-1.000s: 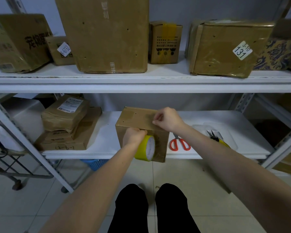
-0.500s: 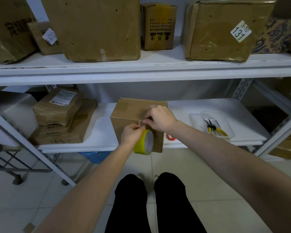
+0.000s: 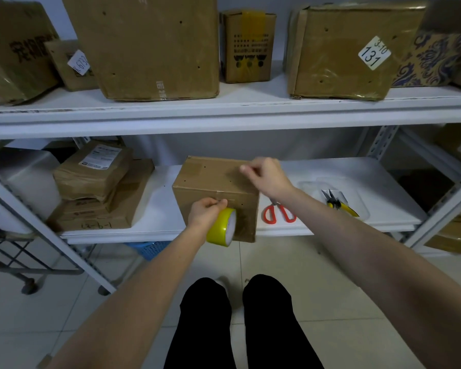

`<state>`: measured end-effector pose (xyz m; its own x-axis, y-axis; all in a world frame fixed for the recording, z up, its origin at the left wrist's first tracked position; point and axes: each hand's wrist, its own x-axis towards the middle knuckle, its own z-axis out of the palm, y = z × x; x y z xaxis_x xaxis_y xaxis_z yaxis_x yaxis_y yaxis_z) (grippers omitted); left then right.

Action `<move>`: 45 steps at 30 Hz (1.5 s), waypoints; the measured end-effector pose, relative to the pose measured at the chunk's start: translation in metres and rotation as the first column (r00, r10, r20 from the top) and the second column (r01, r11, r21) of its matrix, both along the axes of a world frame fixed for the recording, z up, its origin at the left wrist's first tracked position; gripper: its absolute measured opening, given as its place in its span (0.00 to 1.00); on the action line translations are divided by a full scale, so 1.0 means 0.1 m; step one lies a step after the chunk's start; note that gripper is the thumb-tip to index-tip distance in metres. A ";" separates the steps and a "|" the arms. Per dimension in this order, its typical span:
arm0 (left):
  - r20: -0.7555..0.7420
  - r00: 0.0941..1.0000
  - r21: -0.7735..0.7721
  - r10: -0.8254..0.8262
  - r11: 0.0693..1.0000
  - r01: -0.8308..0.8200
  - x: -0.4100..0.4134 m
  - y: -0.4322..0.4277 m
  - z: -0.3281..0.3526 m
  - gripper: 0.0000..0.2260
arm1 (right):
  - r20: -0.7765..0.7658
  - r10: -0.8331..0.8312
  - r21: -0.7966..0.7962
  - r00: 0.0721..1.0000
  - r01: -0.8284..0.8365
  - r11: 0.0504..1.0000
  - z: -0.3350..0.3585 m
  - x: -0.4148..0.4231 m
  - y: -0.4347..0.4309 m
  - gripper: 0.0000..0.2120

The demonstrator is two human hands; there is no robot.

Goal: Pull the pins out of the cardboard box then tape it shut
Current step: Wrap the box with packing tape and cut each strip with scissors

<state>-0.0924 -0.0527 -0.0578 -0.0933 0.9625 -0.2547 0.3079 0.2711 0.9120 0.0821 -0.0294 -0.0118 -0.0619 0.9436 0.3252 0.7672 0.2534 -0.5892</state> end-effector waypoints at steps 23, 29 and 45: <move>-0.014 0.999 -0.077 0.048 0.996 -0.049 0.04 0.17 0.07 0.10 | 0.391 -0.323 -0.529 0.862 0.498 0.688 -1.42 0.59 0.19 0.20; -0.072 0.996 -0.044 0.058 0.997 -0.061 0.10 0.16 0.13 0.08 | 0.397 -0.290 -0.578 0.871 0.483 0.658 -1.37 0.68 0.14 0.13; -0.570 0.818 0.102 0.070 0.995 -0.013 0.32 0.01 0.08 0.22 | 0.399 -0.273 -0.559 0.875 0.468 0.684 -1.35 0.63 0.18 0.19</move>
